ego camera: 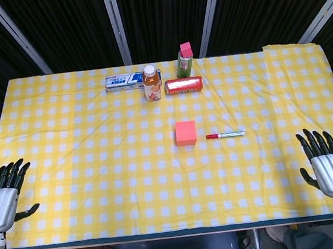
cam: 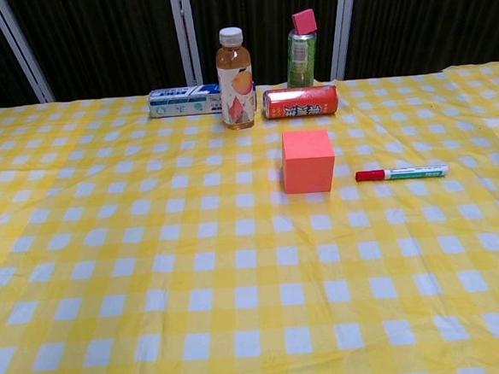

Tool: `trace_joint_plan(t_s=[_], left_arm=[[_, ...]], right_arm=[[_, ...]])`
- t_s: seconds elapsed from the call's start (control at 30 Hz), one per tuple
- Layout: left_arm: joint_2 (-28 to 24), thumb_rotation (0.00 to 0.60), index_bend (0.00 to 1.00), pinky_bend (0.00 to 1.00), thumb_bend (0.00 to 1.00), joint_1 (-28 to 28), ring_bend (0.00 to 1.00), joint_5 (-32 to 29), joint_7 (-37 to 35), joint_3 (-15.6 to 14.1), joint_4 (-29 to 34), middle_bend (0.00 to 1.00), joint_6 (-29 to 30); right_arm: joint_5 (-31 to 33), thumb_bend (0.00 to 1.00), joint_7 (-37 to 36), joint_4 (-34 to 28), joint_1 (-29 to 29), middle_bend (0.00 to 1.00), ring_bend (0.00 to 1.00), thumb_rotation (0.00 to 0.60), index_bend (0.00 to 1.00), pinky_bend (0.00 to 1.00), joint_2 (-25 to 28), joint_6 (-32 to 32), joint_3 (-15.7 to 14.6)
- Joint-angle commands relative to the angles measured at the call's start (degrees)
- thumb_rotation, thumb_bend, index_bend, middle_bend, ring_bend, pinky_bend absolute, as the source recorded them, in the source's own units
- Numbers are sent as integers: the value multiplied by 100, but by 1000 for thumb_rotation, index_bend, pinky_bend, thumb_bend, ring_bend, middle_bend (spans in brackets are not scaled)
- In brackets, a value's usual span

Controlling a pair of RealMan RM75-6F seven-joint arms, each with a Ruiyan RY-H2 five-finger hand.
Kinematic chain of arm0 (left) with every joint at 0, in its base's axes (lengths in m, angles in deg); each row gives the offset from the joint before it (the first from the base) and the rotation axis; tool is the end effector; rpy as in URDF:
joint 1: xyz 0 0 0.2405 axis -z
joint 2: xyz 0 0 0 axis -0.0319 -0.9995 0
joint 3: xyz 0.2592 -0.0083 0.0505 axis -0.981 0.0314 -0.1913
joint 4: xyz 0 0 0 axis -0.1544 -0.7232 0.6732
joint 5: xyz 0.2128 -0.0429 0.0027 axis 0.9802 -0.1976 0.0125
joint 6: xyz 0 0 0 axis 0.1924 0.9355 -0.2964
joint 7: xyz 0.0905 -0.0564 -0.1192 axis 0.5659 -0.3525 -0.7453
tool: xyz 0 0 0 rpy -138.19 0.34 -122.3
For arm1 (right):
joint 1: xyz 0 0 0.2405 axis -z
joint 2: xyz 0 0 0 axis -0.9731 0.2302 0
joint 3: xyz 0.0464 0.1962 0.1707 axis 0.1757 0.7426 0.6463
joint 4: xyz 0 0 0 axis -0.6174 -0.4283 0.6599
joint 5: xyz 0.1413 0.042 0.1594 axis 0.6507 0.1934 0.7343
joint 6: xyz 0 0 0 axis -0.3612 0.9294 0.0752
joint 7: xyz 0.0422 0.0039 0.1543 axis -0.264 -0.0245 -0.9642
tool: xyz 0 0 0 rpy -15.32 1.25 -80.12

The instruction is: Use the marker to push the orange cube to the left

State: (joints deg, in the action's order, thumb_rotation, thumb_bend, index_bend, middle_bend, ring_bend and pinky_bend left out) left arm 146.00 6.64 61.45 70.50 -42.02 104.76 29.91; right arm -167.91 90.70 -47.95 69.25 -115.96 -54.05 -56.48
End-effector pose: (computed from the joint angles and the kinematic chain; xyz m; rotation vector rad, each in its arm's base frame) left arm -0.3136 0.2119 0.1289 -1.5117 -0.8324 -0.8281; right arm -0.3185 -0.2148 0.1404 1.4878 -0.7552 0.7509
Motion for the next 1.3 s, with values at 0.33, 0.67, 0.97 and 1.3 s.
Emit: trace_joint_plan(t_s=[0.33, 0.67, 0.97, 1.3], left_arm=[[3, 600, 0, 25, 0, -5, 0, -14, -4, 8, 9, 0, 6], [0, 600, 0, 25, 0, 30, 0, -14, -44, 4, 23, 0, -60], [-45, 600, 0, 25, 0, 64, 0, -66, -152, 8, 64, 0, -155], [-50, 600, 0, 25, 0, 54, 0, -49, -161, 1, 72, 0, -125]], right_arm=[[67, 407, -215, -230, -141, 0, 0, 600, 0, 0, -12, 124, 140], [1275, 406, 856, -793, -1270, 13, 0, 600, 163, 0, -445, 1302, 982], [2743, 407, 2021, -347, -2310, 71, 0, 600, 277, 0, -1480, 1814, 1505], [3720, 406, 2536, 350, -2862, 75, 0, 600, 289, 0, -2185, 1948, 1571]])
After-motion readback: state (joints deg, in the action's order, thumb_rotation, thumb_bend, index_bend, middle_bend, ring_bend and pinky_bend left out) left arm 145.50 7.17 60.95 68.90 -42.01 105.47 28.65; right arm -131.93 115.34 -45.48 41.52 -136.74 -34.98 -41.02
